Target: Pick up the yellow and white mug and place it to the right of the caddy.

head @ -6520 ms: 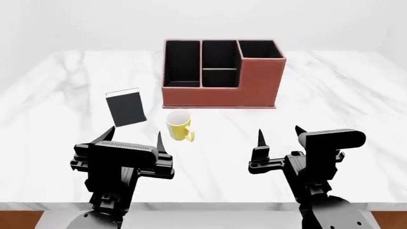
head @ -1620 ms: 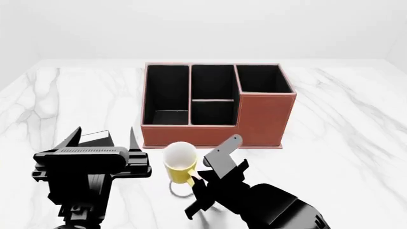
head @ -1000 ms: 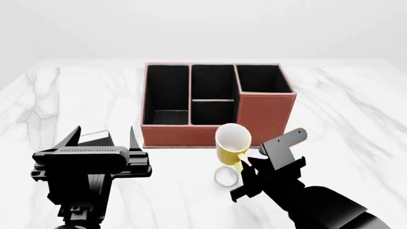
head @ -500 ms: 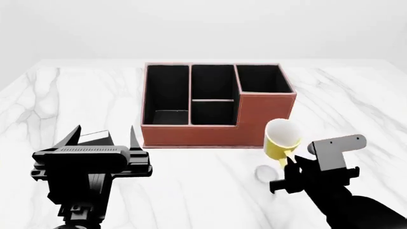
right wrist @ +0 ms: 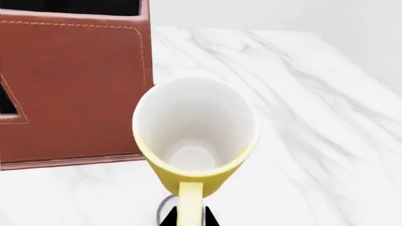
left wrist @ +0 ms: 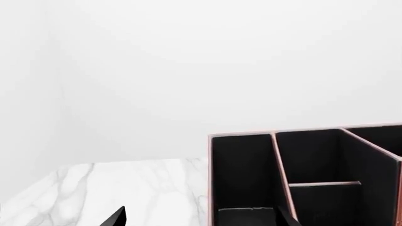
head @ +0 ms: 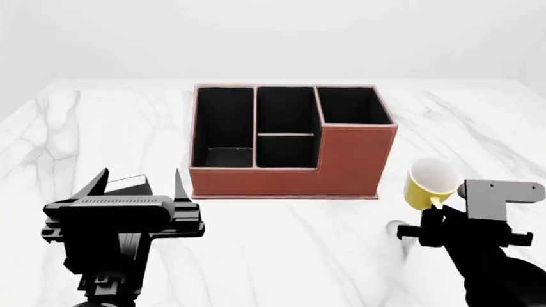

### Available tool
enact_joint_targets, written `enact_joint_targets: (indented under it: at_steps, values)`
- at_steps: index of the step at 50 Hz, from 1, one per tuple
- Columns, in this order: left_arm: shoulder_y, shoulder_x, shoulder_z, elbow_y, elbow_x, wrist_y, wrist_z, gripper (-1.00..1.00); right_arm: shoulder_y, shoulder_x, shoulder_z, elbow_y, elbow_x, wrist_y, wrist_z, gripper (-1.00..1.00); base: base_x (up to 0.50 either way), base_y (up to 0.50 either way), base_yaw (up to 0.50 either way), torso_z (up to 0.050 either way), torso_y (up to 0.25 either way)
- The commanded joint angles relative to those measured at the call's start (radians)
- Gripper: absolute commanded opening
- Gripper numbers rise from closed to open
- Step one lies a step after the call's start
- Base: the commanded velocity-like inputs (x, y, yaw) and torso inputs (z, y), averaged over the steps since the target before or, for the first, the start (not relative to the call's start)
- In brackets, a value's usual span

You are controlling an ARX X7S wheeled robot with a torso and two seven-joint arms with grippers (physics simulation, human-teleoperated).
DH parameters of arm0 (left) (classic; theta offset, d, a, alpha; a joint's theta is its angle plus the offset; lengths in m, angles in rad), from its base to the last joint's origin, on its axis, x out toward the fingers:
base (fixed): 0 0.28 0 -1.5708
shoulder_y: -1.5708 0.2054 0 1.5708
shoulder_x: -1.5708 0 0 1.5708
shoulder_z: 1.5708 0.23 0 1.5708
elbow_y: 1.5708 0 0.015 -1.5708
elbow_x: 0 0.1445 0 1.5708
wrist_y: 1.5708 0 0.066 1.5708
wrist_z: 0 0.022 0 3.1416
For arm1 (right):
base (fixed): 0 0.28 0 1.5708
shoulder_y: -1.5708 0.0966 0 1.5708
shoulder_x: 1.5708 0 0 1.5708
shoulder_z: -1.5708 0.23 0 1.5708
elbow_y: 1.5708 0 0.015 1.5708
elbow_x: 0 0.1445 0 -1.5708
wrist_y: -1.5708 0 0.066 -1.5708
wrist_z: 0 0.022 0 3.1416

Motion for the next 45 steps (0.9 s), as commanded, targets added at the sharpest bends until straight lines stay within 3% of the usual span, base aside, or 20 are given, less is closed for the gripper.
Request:
enact_joint_targets:
  at_steps: [1, 22, 45]
  values:
    - [0.002, -0.004, 0.0, 0.002, -0.004, 0.0, -0.006, 1.0, 0.039, -0.011, -0.001, 0.063, -0.044, -0.036, 0.021, -1.0, 0.0, 0.0, 0.0, 0.0, 0.0]
    - [0.005, -0.011, -0.001, -0.007, -0.013, 0.01, -0.013, 1.0, 0.22, -0.054, -0.151, 0.351, -0.146, -0.213, -0.025, -1.0, 0.0, 0.0, 0.0, 0.0, 0.0]
    - [0.001, -0.018, 0.009, 0.003, -0.019, 0.001, -0.025, 1.0, 0.322, -0.089, -0.21, 0.643, -0.218, -0.377, -0.056, -1.0, 0.0, 0.0, 0.0, 0.0, 0.001]
